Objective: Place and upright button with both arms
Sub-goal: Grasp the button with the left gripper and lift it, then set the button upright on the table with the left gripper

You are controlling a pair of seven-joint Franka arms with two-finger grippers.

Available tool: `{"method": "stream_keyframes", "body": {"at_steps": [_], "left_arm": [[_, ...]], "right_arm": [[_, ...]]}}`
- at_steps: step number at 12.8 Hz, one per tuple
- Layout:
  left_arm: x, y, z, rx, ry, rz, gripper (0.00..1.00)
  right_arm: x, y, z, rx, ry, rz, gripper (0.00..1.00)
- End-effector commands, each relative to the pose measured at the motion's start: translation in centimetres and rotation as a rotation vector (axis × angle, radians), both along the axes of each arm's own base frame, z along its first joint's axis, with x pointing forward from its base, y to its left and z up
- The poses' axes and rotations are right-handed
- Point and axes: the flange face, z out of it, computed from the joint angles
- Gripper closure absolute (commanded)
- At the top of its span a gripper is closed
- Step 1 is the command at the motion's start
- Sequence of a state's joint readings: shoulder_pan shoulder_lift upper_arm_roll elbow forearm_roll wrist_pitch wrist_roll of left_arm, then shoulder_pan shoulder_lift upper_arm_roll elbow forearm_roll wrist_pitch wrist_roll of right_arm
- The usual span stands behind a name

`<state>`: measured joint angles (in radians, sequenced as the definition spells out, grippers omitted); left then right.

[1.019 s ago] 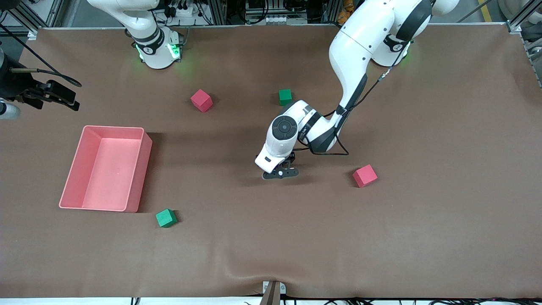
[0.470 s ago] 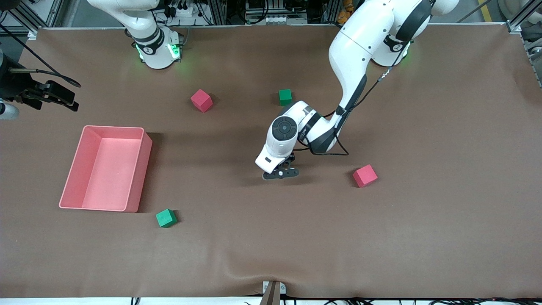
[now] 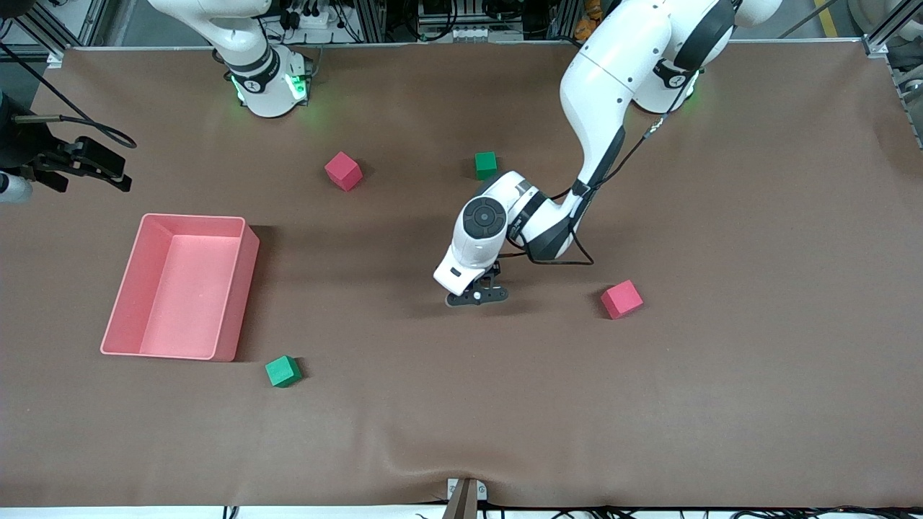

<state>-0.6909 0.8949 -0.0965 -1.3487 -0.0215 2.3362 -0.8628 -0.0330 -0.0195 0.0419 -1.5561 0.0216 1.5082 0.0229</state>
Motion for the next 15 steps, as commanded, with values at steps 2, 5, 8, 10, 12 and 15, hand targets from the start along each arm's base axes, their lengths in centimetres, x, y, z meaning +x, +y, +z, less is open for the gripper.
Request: {"method": "stream_keyframes", "body": {"at_steps": [2,5,8,10,12,15], "left_arm": [[-0.8,-1.8,4.0,-0.014,-0.054,0.021,0.92],[-2.9,-4.1,6.1,0.048,-0.166,0.099,1.0],[-5.2,-5.6,6.6,0.167,-0.287,0.115,0.99],[-6.7,-6.2,7.2,0.227,-0.32,0.174,0.96],[-9.2,-7.2,7.3,0.31,-0.398,0.328,0.96],[-13.9,-9.7,7.4,0.369,-0.534,0.357,1.0]], "right_arm": [[0.1,-0.5,0.0,-0.014,0.005,0.0,0.0],[-0.2,-1.0,-0.3,-0.014,0.033,-0.01,0.0],[-0.2,-1.1,-0.3,-0.013,0.036,-0.014,0.0],[-0.2,-1.1,-0.4,-0.013,0.037,-0.012,0.0],[-0.1,-1.1,-0.6,-0.013,0.042,-0.012,0.0],[-0.1,-1.0,-0.8,-0.013,0.047,-0.009,0.0]]}}
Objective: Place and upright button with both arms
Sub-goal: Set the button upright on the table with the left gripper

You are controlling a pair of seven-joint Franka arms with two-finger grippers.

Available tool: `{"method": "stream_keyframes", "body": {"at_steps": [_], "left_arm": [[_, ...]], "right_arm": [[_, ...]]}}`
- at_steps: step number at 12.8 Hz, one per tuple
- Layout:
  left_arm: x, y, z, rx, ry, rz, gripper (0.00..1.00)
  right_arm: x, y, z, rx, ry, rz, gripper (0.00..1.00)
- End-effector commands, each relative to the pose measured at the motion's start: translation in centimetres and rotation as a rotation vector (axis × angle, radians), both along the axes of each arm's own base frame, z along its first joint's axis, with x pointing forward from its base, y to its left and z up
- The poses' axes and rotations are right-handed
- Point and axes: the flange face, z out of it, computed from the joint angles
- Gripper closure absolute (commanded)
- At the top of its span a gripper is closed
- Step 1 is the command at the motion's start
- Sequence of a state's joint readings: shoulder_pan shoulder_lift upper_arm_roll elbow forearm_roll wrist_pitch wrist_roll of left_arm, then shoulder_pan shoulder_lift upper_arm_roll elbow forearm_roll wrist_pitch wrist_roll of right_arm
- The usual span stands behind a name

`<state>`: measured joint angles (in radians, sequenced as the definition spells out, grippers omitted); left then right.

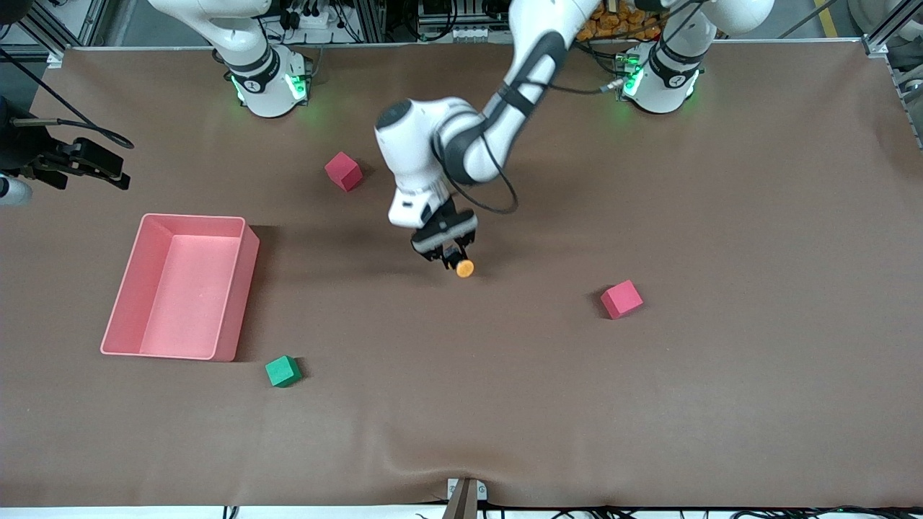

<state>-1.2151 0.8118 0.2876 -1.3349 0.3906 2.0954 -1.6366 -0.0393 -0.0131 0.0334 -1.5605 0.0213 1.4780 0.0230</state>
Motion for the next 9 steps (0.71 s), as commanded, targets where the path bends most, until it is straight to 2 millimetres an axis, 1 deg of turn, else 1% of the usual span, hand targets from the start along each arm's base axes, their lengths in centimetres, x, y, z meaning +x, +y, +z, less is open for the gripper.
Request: {"method": "stream_keyframes", "body": {"at_steps": [1,2,3,4,6,7,8,9], "left_arm": [[-3.6,-1.5,0.2,0.013,-0.088,0.058,1.0],[-5.9,-2.8,-0.8,0.025,-0.138,0.036,1.0],[-6.4,-2.9,-1.1,0.058,-0.214,0.008,1.0],[-7.3,-2.7,-2.3,0.116,-0.28,-0.016,1.0],[-9.3,-2.9,-6.7,0.234,-0.413,-0.103,1.0],[-9.2,-2.3,-7.3,0.285,-0.468,-0.104,1.0],[-9.5,-2.4,-7.6,0.285,-0.489,-0.093,1.0],[-10.4,-2.5,-8.7,0.289,-0.49,-0.094,1.0]], "right_arm": [[0.0,-0.2,0.0,-0.013,0.006,0.004,0.0],[0.0,-0.2,0.0,-0.013,0.006,0.004,0.0],[0.0,-0.2,0.0,-0.013,0.006,0.004,0.0],[0.0,-0.2,0.0,-0.013,0.006,0.004,0.0],[0.0,-0.2,0.0,-0.013,0.006,0.004,0.0],[0.0,-0.2,0.0,-0.013,0.006,0.006,0.0],[0.0,-0.2,0.0,-0.013,0.006,0.006,0.0],[0.0,-0.2,0.0,-0.013,0.006,0.006,0.0]]}}
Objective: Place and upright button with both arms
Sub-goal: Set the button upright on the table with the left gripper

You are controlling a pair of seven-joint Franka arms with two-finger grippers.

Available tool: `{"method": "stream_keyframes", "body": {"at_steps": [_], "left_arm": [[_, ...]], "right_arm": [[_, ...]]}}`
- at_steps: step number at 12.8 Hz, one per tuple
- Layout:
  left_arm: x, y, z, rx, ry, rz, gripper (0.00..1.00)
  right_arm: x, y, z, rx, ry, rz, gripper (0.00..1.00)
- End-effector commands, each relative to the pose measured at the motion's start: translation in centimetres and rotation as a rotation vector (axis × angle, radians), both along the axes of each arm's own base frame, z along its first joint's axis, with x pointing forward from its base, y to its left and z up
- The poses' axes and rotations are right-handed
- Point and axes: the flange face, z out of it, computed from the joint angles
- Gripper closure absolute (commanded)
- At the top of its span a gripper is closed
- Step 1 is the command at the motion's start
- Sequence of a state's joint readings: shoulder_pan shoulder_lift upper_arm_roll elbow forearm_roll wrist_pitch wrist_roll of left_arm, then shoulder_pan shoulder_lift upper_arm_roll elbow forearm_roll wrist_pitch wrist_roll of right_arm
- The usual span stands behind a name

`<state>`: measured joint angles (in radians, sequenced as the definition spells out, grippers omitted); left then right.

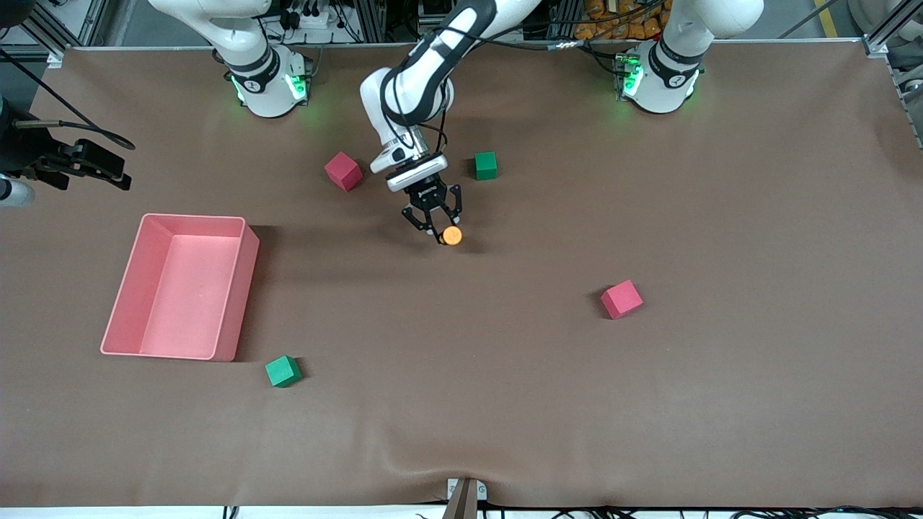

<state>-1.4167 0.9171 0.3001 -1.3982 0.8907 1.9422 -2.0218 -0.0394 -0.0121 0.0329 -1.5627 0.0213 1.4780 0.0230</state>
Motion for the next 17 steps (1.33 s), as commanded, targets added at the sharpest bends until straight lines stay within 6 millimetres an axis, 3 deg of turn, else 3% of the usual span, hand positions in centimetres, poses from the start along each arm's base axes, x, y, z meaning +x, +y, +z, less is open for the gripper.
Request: {"method": "stream_keyframes", "body": {"at_steps": [1,3,5,9,11,17], "left_arm": [[-2.3,-0.3,-2.4,0.048,-0.085,-0.018,1.0],[-3.2,0.1,-6.0,0.046,-0.204,-0.046,1.0],[-3.2,0.4,-7.0,0.031,-0.241,-0.05,1.0],[-3.2,0.9,-7.5,0.05,-0.26,-0.033,1.0],[-3.2,1.6,-9.3,0.042,-0.28,-0.026,1.0],[-3.2,1.5,-9.5,0.12,-0.258,-0.072,1.0]], "right_arm": [[0.0,-0.1,0.1,-0.013,0.003,0.006,0.0],[0.0,-0.1,0.1,-0.013,0.003,0.006,0.0],[0.0,-0.1,0.1,-0.013,0.003,0.006,0.0],[0.0,-0.1,0.1,-0.013,0.001,0.006,0.0],[0.0,-0.1,0.1,-0.013,0.001,0.008,0.0],[0.1,-0.1,-0.1,-0.013,0.006,0.008,0.0]]}}
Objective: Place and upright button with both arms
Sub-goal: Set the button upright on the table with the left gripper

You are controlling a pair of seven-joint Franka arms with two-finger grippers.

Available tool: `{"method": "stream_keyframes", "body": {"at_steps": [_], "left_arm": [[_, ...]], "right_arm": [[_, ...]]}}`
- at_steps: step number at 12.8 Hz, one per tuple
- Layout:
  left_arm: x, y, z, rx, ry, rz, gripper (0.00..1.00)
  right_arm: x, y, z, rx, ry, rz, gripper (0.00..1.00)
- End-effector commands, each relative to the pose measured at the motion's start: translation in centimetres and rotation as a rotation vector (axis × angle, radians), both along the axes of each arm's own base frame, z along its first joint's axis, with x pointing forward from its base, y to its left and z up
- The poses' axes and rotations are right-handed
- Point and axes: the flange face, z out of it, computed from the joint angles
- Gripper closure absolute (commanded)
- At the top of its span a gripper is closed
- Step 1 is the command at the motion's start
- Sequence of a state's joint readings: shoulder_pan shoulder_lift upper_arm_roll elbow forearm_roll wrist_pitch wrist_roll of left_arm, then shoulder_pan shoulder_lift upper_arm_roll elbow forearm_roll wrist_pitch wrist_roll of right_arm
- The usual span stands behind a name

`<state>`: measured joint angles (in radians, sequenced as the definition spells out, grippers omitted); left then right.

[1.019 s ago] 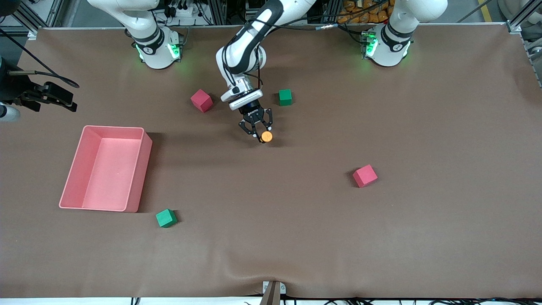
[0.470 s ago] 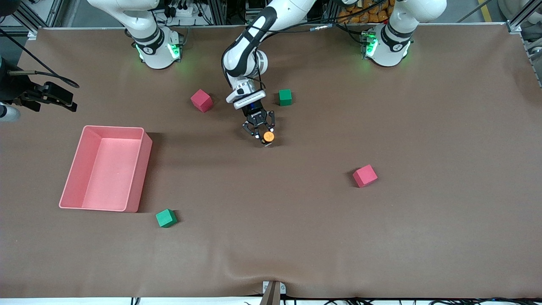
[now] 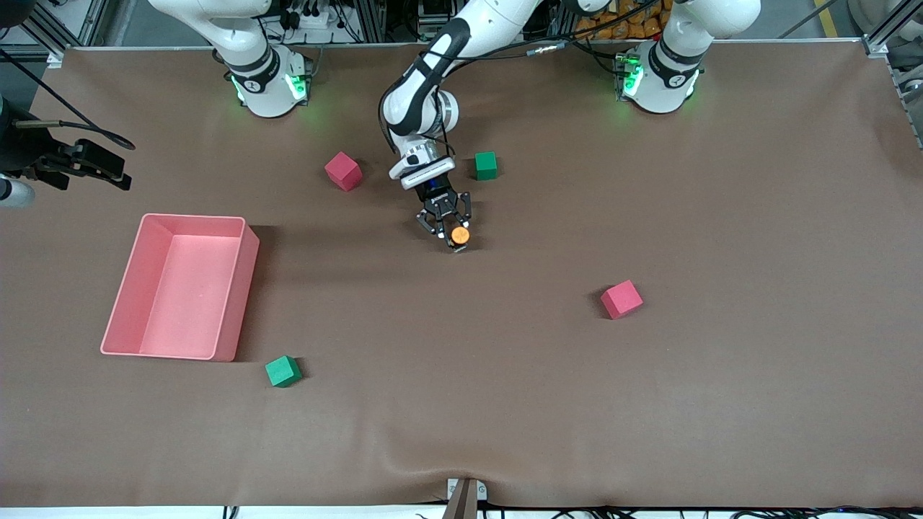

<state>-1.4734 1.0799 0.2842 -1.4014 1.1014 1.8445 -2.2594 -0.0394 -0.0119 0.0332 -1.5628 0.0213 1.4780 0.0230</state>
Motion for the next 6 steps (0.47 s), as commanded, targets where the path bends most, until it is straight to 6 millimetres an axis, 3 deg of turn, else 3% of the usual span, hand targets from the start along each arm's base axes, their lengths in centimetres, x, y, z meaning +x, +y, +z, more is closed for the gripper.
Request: {"method": "stream_keyframes", "body": {"at_steps": [1,4,6], "left_arm": [[0.1,-0.4,0.3,0.026,-0.019,-0.015,1.0],[0.0,0.3,-1.5,0.038,-0.02,-0.008,1.0],[0.0,0.3,-1.4,0.031,-0.021,-0.006,1.0]], "right_arm": [[0.1,-0.2,-0.1,-0.013,0.005,0.006,0.0],[0.2,-0.2,-0.2,-0.013,0.005,0.006,0.0],[0.2,-0.1,-0.2,-0.013,0.005,0.007,0.0]]}}
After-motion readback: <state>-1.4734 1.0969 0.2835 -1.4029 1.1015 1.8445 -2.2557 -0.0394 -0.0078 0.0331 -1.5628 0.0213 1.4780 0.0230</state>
